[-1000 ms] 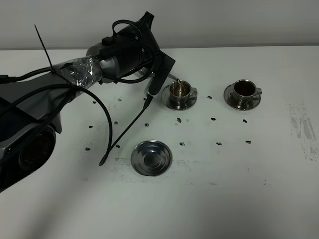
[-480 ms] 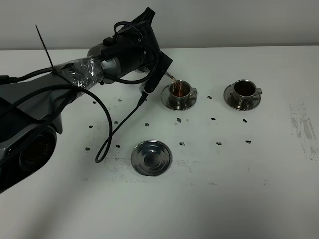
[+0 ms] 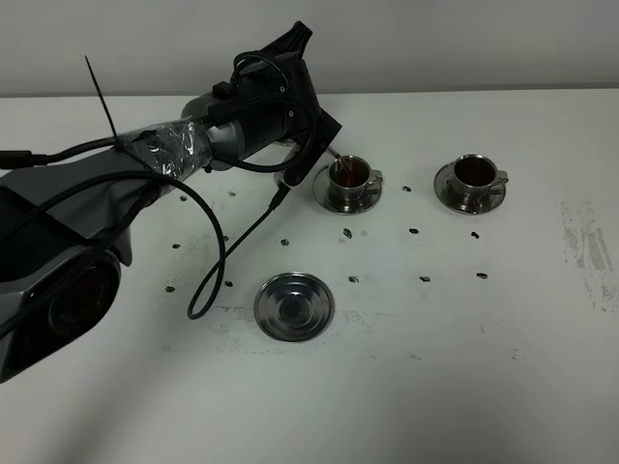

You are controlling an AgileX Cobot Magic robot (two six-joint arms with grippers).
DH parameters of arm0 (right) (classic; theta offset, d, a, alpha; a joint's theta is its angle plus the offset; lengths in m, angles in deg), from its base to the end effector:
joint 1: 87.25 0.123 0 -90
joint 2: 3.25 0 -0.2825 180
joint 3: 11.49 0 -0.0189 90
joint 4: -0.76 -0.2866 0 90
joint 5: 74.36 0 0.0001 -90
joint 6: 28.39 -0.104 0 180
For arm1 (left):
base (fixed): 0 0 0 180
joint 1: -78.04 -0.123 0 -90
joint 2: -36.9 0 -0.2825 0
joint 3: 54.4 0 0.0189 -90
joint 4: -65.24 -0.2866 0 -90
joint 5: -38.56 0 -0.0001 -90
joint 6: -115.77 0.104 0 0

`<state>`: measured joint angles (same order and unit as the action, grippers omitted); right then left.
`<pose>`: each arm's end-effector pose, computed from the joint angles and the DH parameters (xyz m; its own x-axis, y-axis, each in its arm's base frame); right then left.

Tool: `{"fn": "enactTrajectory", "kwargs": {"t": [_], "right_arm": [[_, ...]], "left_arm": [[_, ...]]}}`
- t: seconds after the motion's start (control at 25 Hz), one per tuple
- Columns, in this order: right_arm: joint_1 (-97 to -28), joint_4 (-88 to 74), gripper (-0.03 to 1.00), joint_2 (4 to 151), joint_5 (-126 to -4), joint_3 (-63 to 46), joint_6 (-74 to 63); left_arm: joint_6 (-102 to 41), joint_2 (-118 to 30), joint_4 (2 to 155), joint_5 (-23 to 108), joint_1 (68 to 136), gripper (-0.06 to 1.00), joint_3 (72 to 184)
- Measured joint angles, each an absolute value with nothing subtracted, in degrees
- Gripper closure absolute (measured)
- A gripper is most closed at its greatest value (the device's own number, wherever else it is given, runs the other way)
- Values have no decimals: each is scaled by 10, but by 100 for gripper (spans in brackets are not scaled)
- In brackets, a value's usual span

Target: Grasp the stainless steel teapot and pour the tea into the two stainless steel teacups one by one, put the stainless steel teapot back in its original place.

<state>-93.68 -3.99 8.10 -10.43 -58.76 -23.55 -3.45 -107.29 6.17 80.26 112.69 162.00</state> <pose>0.0459 0.0026 0.2882 -0.5353 0.0122 -0.8446 0.0237 0.9997 -0.0006 0.5033 -0.2756 0.1611 0.3195 0.7045 0.6337 0.4691 -0.6987 0.5403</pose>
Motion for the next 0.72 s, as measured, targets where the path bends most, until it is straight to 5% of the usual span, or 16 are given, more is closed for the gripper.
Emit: {"fn": "enactTrajectory", "kwargs": {"t": [0.72], "right_arm": [[-937, -40, 55, 81, -104, -588, -235]], "left_arm": [[-34, -1080, -1, 788, 1139, 78, 1621]]}}
